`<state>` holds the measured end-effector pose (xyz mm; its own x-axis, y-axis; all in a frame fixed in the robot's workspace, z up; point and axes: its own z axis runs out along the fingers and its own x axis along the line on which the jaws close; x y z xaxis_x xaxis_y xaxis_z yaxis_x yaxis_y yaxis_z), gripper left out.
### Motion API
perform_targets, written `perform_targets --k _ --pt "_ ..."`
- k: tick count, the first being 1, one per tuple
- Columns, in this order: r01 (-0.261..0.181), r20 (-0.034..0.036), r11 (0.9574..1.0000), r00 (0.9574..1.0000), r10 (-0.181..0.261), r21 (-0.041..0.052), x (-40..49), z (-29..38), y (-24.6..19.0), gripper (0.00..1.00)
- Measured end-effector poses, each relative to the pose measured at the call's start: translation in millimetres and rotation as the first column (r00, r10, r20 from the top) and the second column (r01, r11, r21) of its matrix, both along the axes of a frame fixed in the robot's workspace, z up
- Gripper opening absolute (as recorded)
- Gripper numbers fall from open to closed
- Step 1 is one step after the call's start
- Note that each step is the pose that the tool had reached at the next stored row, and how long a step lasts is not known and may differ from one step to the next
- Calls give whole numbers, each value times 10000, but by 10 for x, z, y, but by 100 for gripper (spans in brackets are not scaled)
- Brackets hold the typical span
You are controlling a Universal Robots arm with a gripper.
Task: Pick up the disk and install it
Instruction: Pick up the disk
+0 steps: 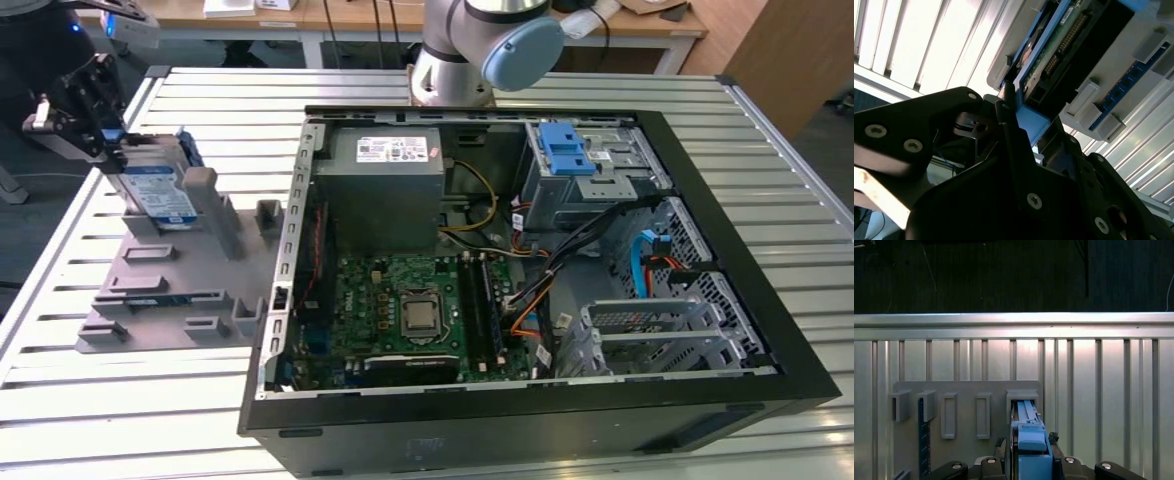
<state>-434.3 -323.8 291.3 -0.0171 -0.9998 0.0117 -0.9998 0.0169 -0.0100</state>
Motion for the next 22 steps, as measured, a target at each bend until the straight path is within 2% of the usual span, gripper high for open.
perform_targets --k 4,5,17,22 --pt "0 2 10000 10000 0 1 0 -1 0 42" --pt "0 2 10000 10000 0 1 0 -2 0 36" --pt "0 6 10000 10000 0 2 0 -1 0 36" --pt "0 4 10000 10000 0 1 0 39 0 36"
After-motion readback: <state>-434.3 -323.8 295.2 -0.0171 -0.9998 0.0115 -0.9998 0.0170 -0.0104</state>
